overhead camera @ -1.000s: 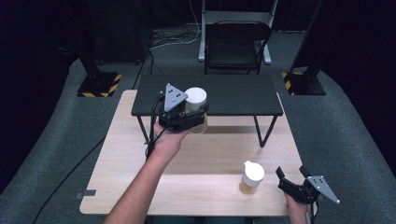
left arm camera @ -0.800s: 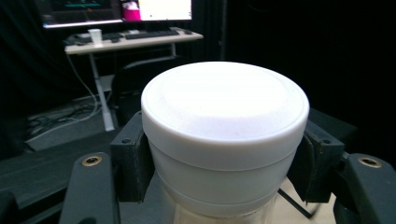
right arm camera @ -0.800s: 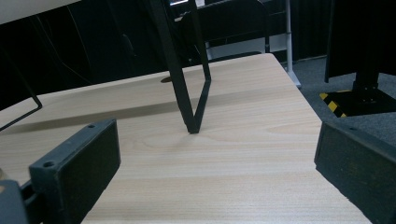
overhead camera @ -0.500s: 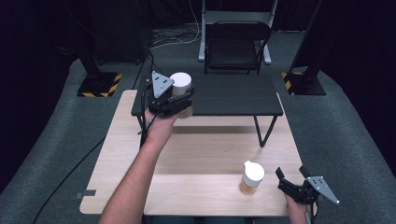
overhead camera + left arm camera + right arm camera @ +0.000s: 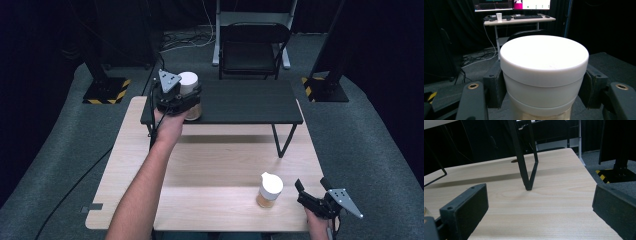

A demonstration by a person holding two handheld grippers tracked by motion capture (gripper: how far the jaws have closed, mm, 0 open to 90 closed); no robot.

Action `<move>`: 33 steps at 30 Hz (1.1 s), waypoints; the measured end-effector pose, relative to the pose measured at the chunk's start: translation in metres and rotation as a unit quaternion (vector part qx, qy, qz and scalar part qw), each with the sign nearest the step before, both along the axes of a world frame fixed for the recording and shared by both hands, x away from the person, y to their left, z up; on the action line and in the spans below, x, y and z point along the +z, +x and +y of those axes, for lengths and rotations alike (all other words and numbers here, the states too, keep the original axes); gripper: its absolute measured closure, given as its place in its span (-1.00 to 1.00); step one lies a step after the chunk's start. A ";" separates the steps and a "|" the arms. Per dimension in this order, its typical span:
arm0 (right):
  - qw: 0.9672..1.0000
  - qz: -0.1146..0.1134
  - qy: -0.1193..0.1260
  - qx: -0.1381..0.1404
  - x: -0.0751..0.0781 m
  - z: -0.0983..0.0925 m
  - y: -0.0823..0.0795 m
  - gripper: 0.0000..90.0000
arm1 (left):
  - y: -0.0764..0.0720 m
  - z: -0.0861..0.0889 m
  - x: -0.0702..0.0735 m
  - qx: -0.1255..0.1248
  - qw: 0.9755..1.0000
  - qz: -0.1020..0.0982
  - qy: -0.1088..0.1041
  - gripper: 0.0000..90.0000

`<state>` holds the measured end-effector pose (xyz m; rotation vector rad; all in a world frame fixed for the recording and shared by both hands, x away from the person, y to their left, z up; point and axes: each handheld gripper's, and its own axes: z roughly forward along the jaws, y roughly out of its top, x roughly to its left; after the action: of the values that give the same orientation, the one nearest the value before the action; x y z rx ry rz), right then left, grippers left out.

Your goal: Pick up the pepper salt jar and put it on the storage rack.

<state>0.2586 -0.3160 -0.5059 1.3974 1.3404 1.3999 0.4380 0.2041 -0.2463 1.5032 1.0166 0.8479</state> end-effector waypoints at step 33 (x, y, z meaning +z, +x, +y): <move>1.000 0.007 -0.001 0.004 0.002 0.000 0.001 -1.00 | 0.020 0.004 -0.002 -0.020 1.000 0.009 0.008 -0.50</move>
<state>0.2597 -0.3159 -0.5037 1.4035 1.3583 1.3959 0.4579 0.2078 -0.2483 1.5423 0.9917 0.8157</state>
